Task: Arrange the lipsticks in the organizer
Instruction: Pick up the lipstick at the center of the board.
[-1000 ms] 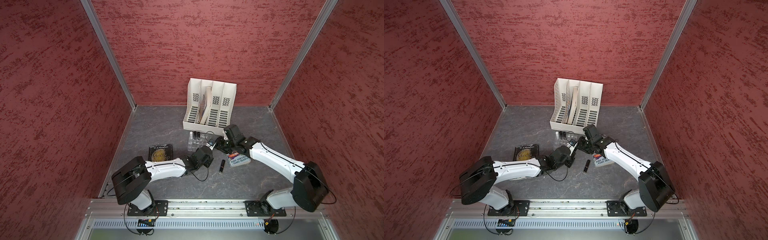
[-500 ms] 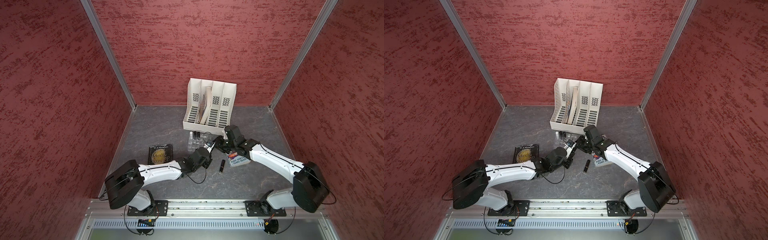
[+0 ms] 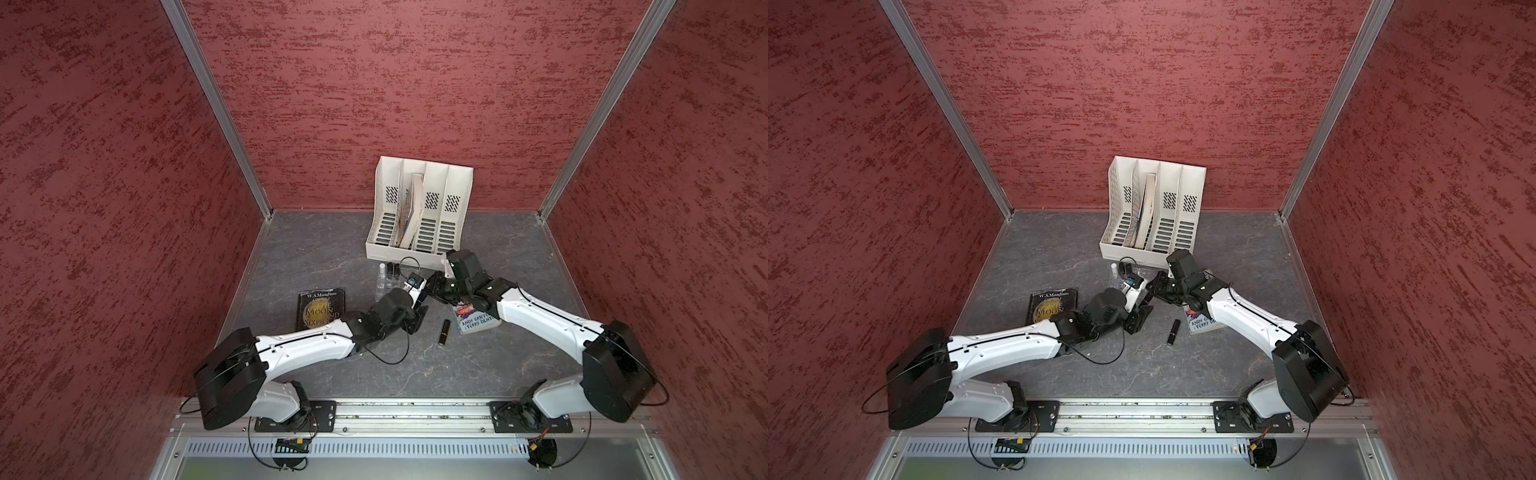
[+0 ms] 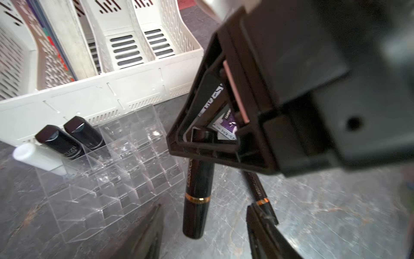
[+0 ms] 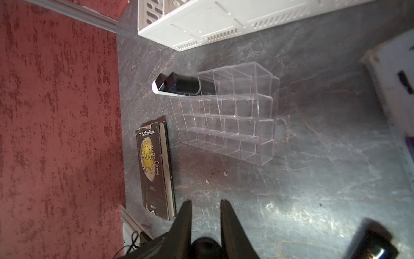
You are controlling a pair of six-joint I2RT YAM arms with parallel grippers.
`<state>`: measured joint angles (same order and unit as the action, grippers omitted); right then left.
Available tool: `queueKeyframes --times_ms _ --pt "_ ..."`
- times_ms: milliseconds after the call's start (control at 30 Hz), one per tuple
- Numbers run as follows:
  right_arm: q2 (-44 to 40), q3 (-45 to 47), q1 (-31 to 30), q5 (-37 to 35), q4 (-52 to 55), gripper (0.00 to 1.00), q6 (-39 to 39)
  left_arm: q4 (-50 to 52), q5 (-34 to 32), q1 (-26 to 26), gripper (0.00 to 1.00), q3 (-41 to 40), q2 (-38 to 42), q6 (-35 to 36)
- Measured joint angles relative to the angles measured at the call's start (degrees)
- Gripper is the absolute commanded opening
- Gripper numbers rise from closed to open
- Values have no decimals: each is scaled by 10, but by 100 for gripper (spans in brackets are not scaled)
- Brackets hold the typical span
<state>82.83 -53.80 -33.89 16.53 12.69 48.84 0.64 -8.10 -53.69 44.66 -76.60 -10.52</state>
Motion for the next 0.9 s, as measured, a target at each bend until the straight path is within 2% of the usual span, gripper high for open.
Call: queueKeyframes --times_ms 133,200,267,367,567,800,900 --pt "-7 3 10 35 -21 10 -98 11 185 133 68 -7 41 -55" --pt "-10 3 13 74 -31 10 -140 -4 260 181 68 -24 55 -79" --pt "-10 3 15 113 -37 10 -169 -19 333 200 68 -39 64 -94" --pt "-10 3 16 159 -39 10 -189 -33 410 199 66 -47 65 -103" --pt "-10 3 17 236 -75 10 -187 -65 477 189 63 -55 53 -112" --pt "-10 3 35 303 -112 10 -160 -101 495 167 55 -83 40 -118" --pt "-11 3 47 325 -140 10 -143 -115 498 167 49 -91 40 -121"
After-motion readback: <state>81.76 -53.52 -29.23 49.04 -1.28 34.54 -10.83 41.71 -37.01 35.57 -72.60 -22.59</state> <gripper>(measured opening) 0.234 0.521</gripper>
